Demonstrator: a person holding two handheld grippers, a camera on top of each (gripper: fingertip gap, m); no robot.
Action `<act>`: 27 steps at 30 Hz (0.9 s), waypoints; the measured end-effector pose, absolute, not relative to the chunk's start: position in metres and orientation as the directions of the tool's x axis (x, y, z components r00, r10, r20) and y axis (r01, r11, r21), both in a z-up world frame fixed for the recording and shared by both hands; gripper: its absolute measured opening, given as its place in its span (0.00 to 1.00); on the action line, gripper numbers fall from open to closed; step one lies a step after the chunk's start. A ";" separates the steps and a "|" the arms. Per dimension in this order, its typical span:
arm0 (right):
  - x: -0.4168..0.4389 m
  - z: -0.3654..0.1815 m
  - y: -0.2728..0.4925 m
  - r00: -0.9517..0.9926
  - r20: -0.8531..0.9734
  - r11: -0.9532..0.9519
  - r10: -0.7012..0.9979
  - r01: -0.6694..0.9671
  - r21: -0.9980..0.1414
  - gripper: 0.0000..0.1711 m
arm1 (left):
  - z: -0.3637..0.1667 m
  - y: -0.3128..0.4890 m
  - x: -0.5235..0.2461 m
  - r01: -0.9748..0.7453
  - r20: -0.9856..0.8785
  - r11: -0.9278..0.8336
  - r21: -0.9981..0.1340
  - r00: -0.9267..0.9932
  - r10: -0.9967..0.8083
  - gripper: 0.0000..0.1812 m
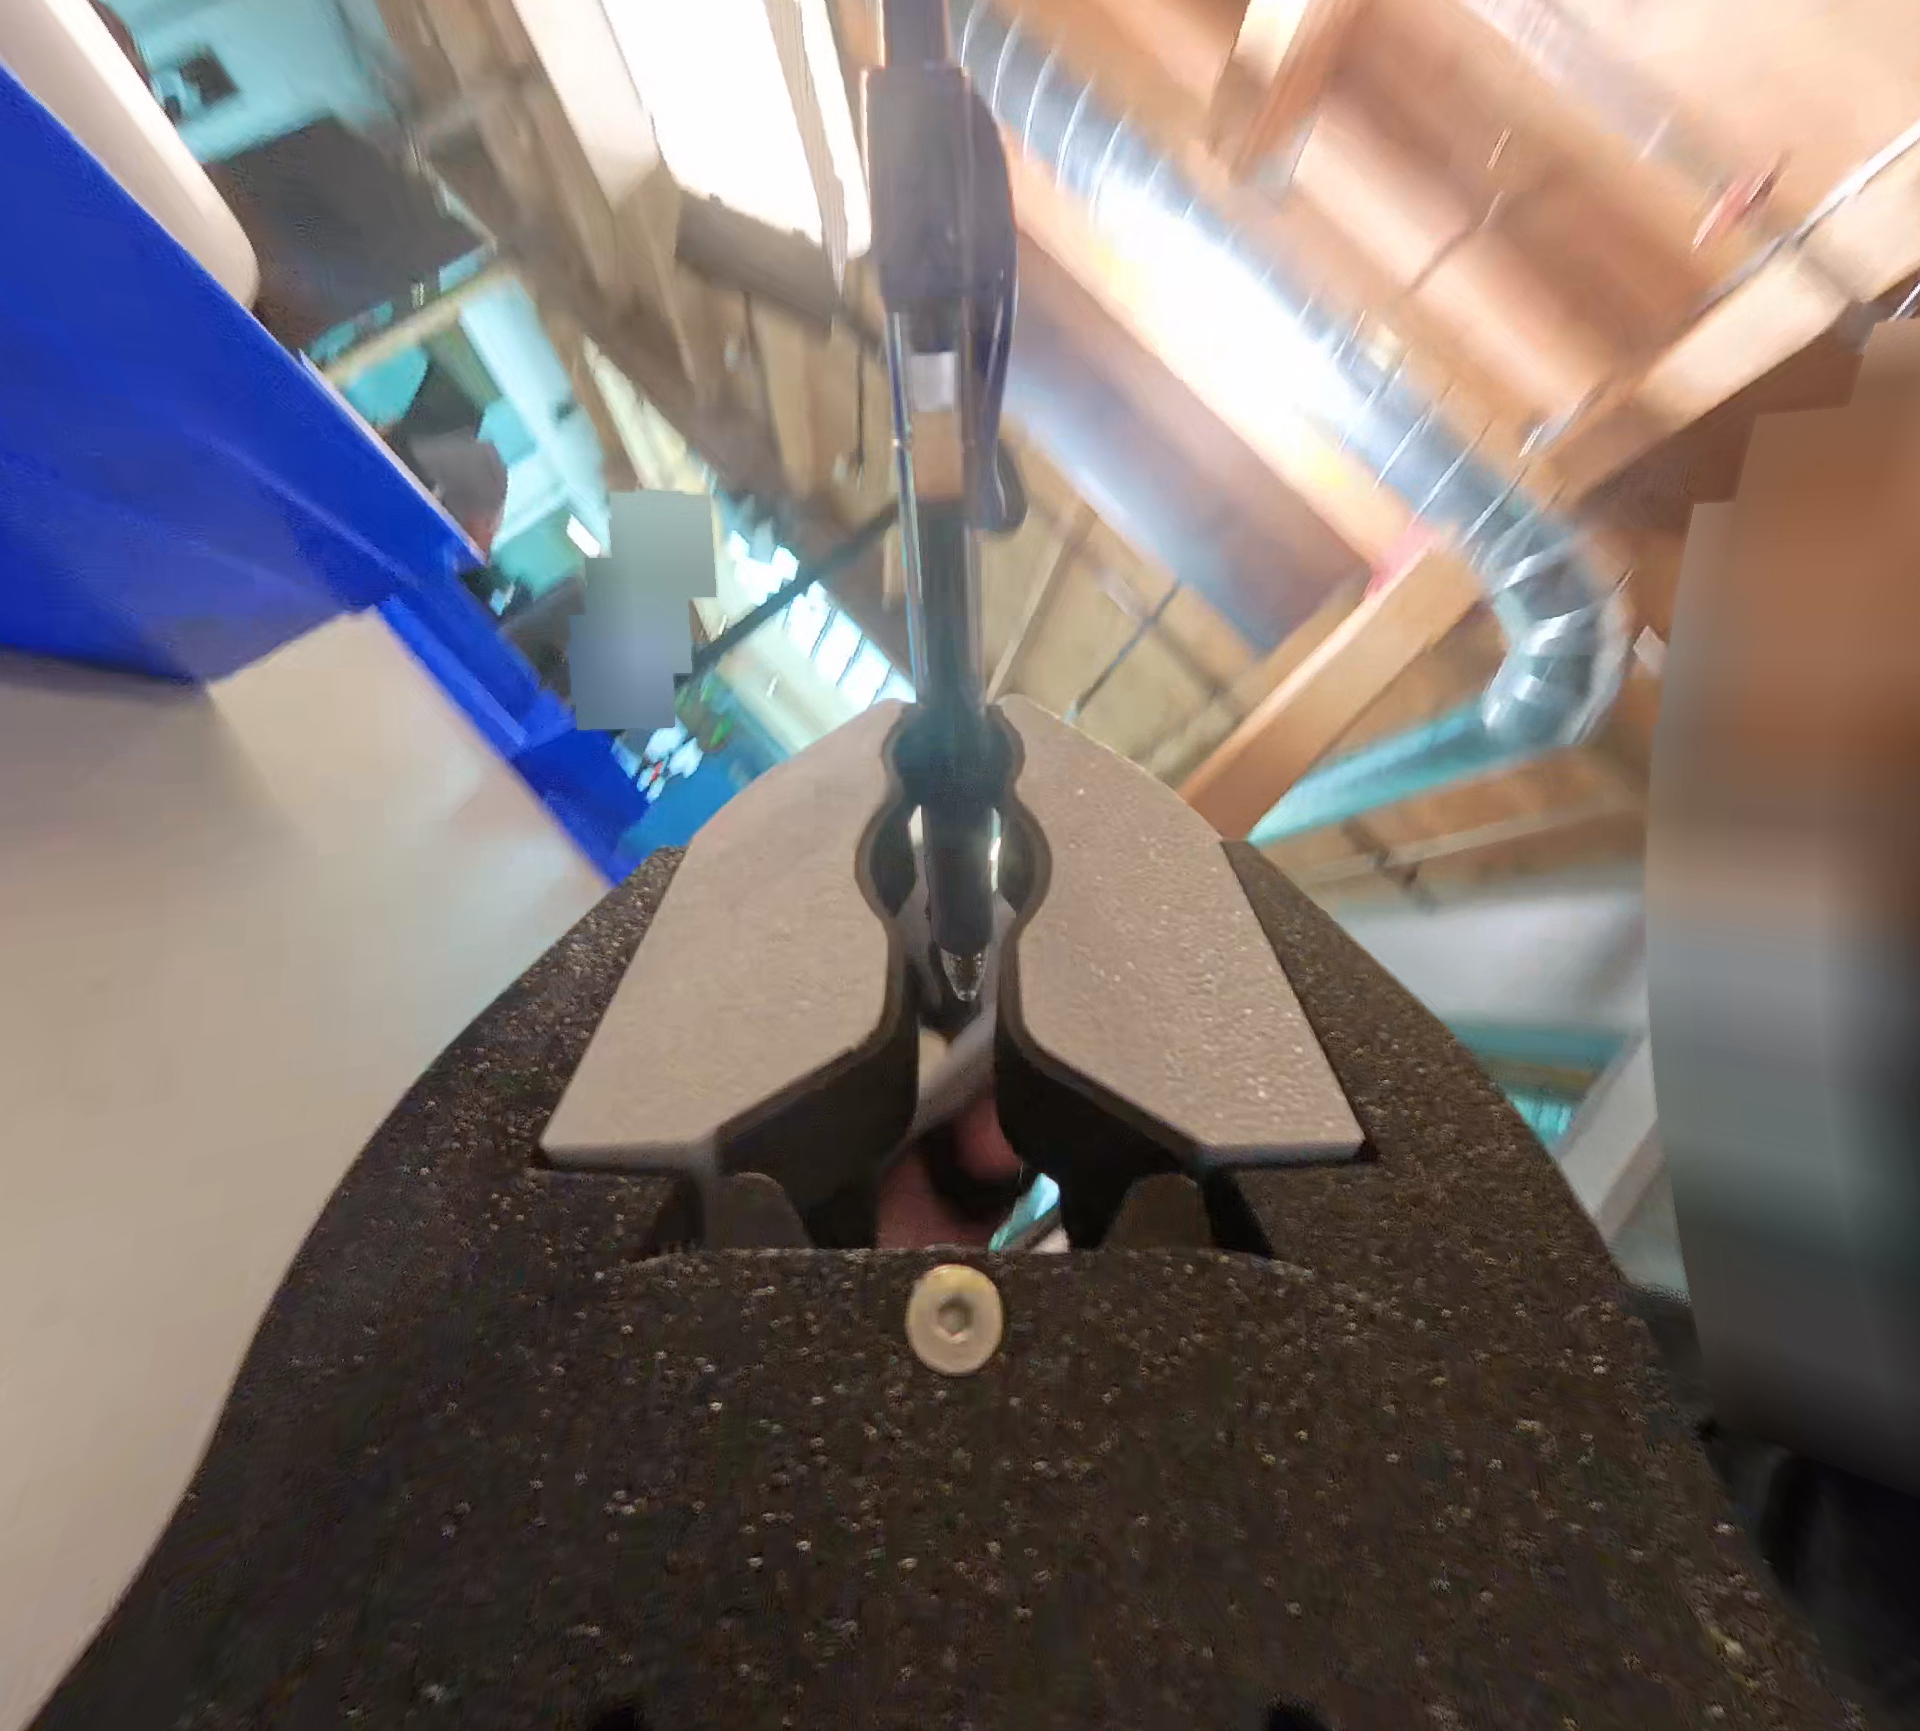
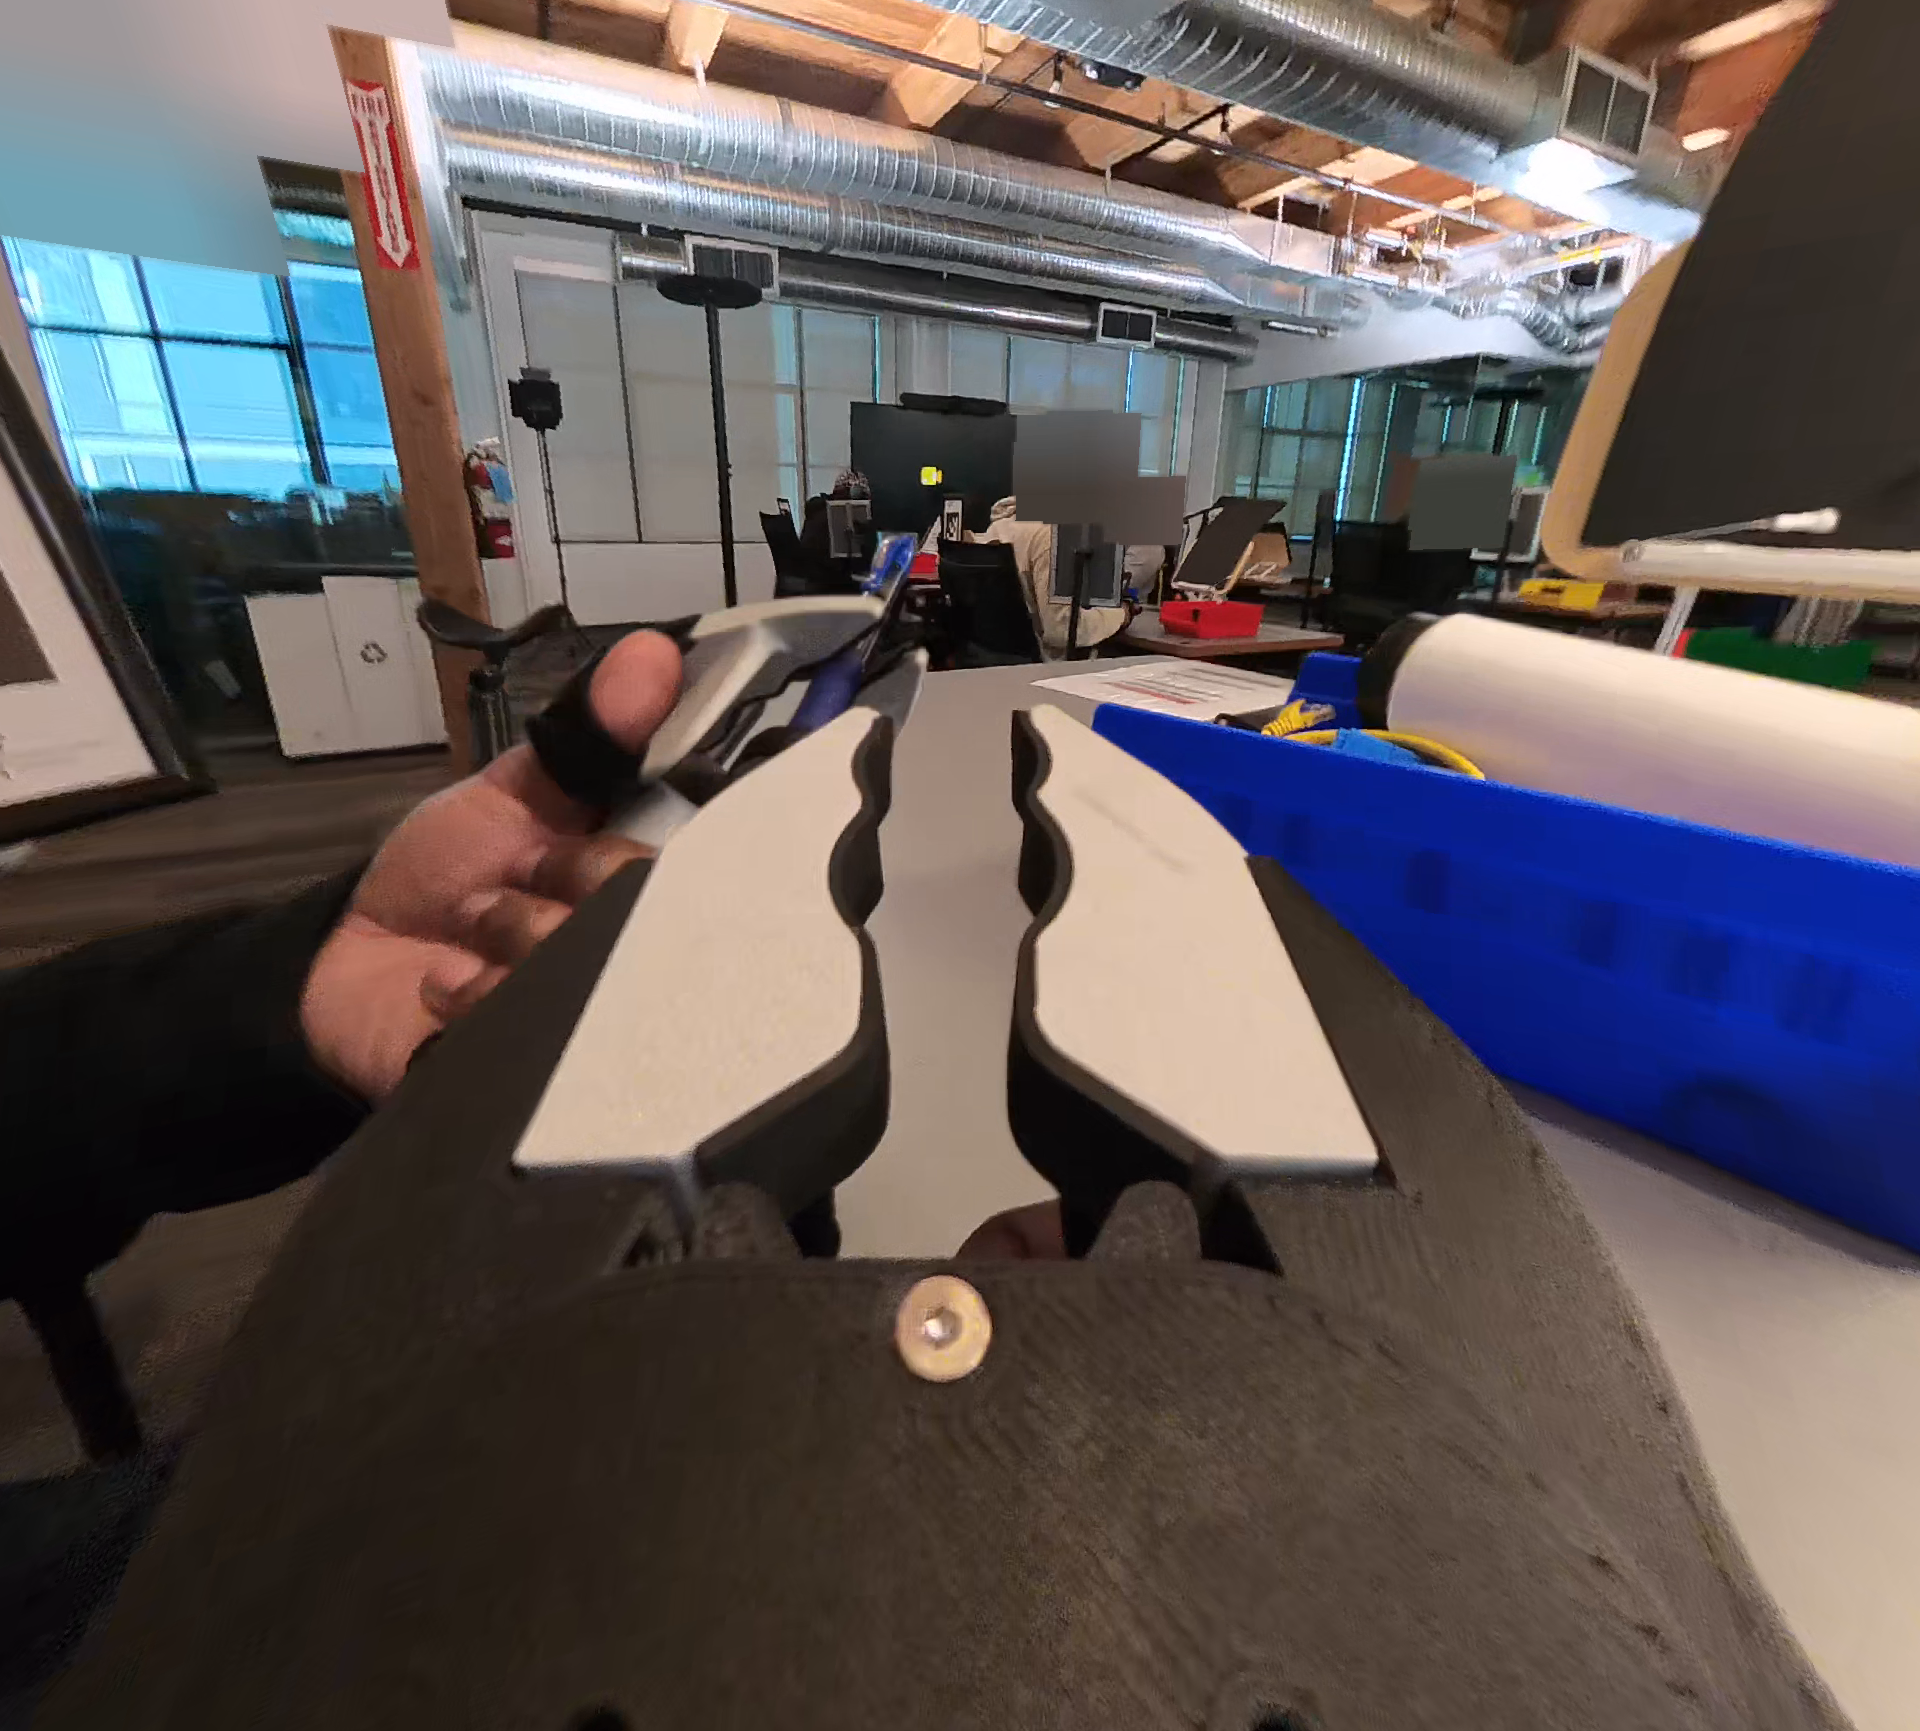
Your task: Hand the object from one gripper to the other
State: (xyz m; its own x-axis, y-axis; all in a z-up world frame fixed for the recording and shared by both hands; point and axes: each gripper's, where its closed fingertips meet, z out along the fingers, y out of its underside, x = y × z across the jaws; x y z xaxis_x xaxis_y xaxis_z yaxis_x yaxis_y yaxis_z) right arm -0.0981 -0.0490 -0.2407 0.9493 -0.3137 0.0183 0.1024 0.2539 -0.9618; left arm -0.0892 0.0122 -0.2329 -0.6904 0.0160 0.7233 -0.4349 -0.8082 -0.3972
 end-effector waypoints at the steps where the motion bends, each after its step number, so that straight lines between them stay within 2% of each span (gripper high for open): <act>1: -0.103 -0.241 -0.044 0.944 0.070 0.234 -0.321 0.151 -0.960 0.14 | -0.232 0.022 -0.087 -0.414 0.727 -0.848 -0.331 -0.685 0.050 0.06; 4: -0.114 -0.246 -0.029 0.911 0.215 0.149 -0.352 0.282 -0.948 0.15 | -0.234 0.029 -0.084 -0.397 0.733 -0.895 -0.204 -0.668 0.129 0.06; 9: -0.116 -0.254 -0.020 0.847 0.350 0.045 -0.400 0.400 -0.916 0.17 | -0.239 0.009 -0.088 -0.423 0.735 -0.889 -0.174 -0.657 0.169 0.06; 14: -0.117 -0.258 -0.017 0.808 0.419 -0.012 -0.415 0.455 -0.890 0.17 | -0.245 -0.008 -0.090 -0.452 0.748 -0.869 -0.199 -0.643 0.163 0.06; 22: -0.117 -0.264 -0.014 0.763 0.488 -0.082 -0.424 0.504 -0.860 0.13 | -0.244 -0.033 -0.098 -0.493 0.744 -0.781 -0.384 -0.666 0.055 0.06; 27: -0.115 -0.262 -0.017 0.752 0.486 -0.078 -0.445 0.508 -0.858 0.07 | -0.243 -0.039 -0.102 -0.494 0.731 -0.748 -0.443 -0.682 0.017 0.07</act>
State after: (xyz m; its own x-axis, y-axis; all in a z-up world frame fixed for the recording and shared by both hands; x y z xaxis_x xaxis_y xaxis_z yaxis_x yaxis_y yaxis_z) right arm -0.1147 -0.0170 -0.2625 0.7521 -0.4451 0.4860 0.5079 -0.0785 -0.8579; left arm -0.1020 -0.0391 -0.2429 -0.6817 0.0174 0.7314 -0.4944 -0.7479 -0.4430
